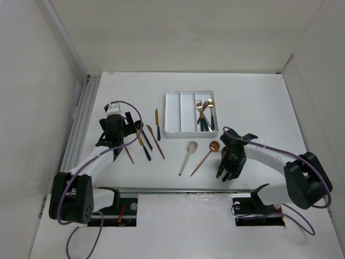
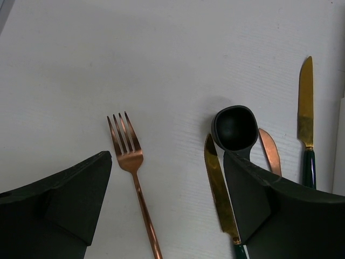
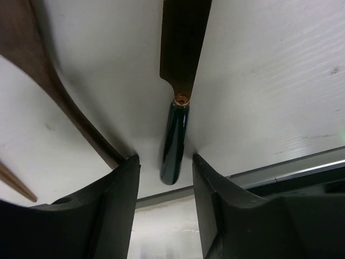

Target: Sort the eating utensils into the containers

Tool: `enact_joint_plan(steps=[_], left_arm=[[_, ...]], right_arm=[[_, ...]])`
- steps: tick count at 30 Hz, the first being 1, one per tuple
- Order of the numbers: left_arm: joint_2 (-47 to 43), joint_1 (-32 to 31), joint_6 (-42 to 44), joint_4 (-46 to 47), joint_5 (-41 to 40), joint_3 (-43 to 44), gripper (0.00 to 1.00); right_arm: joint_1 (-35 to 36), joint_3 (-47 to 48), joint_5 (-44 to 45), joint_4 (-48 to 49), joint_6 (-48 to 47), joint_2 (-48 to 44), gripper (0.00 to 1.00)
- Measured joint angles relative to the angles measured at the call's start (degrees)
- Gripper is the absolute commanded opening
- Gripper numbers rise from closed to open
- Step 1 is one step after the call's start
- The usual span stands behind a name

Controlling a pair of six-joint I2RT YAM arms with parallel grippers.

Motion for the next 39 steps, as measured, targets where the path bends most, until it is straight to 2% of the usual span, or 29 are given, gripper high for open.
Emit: enact_joint_plan(steps=[11, 14, 15, 18, 24, 28, 33, 36, 39], left_arm=[[0.0, 0.02, 0.0, -0.42, -0.22, 0.0, 0.82], [0.0, 0.02, 0.0, -0.44, -0.22, 0.0, 0.82], [0.0, 0.02, 0.0, -0.44, -0.24, 0.0, 0.82], [0.0, 0.0, -0.02, -0.46, -0.24, 0.0, 0.82], [0.0, 0.02, 0.02, -0.48, -0.26, 0.0, 0.82], [0.0, 0.28, 0.02, -0.48, -0.26, 0.0, 0.82], [0.0, 0.28, 0.02, -0.48, -0.33, 0.0, 0.82], [0.0, 0.28, 0.02, -0.48, -0.37, 0.0, 0.82], [0.0, 0.28, 0.02, -0.48, -0.37, 0.0, 0.82]], right_arm=[[0.94, 0.44, 0.22, -0.61, 5.55, 2.27, 0.46], [1.01, 1.03, 0.74, -0.79, 7.08, 2.97, 0.33], [1.14, 1.31, 1.05, -0.79, 7.5, 3.26, 0.17], [1.2, 2.49, 1.44, -0.9, 8.24, 4.87, 0.0], [1.84, 3.85, 3.04, -2.82, 8.94, 5.73, 0.0], [2.03, 7.04, 11.13, -6.62, 10.73, 5.49, 0.0], [2.05, 16.41, 21.29, -12.68, 11.91, 2.56, 0.0], [2.58, 23.19, 26.71, -13.99, 9.03, 2.08, 0.0], [4.31, 31.8, 29.88, -11.89, -0.31, 4.52, 0.0]])
